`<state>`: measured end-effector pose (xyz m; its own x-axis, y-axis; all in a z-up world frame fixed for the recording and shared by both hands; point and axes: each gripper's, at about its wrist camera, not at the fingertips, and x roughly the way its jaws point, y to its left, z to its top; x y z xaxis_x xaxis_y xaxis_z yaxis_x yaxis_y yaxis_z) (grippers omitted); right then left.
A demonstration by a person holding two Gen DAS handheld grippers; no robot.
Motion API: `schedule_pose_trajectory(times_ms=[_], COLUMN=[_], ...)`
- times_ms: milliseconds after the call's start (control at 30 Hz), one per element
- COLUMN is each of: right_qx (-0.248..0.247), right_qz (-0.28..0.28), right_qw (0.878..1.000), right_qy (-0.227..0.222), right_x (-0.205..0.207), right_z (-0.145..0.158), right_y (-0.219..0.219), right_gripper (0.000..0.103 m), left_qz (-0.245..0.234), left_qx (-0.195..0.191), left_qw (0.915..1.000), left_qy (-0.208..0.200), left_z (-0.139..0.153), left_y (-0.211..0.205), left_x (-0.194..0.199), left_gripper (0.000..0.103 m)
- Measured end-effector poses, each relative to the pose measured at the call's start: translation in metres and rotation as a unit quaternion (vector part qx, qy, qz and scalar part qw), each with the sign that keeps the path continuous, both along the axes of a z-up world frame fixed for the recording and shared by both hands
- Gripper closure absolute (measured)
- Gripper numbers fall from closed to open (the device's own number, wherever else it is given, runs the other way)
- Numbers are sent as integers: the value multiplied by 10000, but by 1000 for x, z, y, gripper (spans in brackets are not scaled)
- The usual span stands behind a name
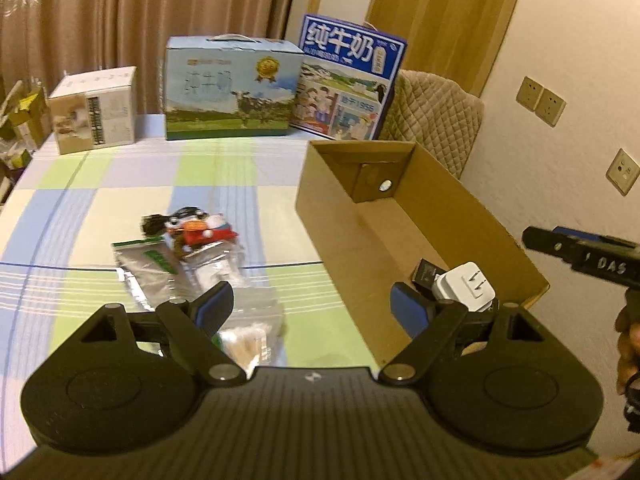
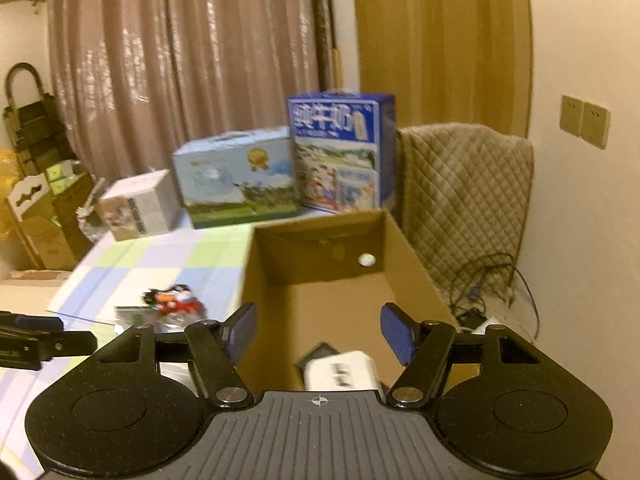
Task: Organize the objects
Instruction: 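Lower white plug adapter into cardboard box and open right tool, then move both tools back toward the bags on the table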
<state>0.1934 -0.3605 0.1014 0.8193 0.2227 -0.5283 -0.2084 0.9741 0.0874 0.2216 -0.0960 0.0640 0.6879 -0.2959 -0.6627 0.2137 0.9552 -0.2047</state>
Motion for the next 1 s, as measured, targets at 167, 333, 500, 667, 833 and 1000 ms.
schedule_pose_trajectory(times_ms=[167,333,500,667,833,1000], right_qx=[-5,11,-13,7,62,75], right_qz=[306,566,776,874,974,1096], right_qw=[9995,9984,9967,9953,9936,9909], right_qy=[-81,27,233,428,562,774], right_x=[-18,-29,-33,-31,-22,-5], right_z=[3,-14,-38,-61,-82,-108], right_y=[39,75,101,117,131,147], right_gripper=[37,37,37,37,37,37], left_qz=[260,592,865,1023,1076,1035], left_qx=[25,99,158,228,286,293], left_qw=[9996,9982,9961,9945,9937,9938], left_qy=[-92,-78,-52,51,140,269], left_z=[8,5,-2,-15,-30,-50], left_y=[36,77,111,133,143,148], left_x=[-19,-36,-50,-52,-47,-33], left_gripper=[19,18,17,17,14,13])
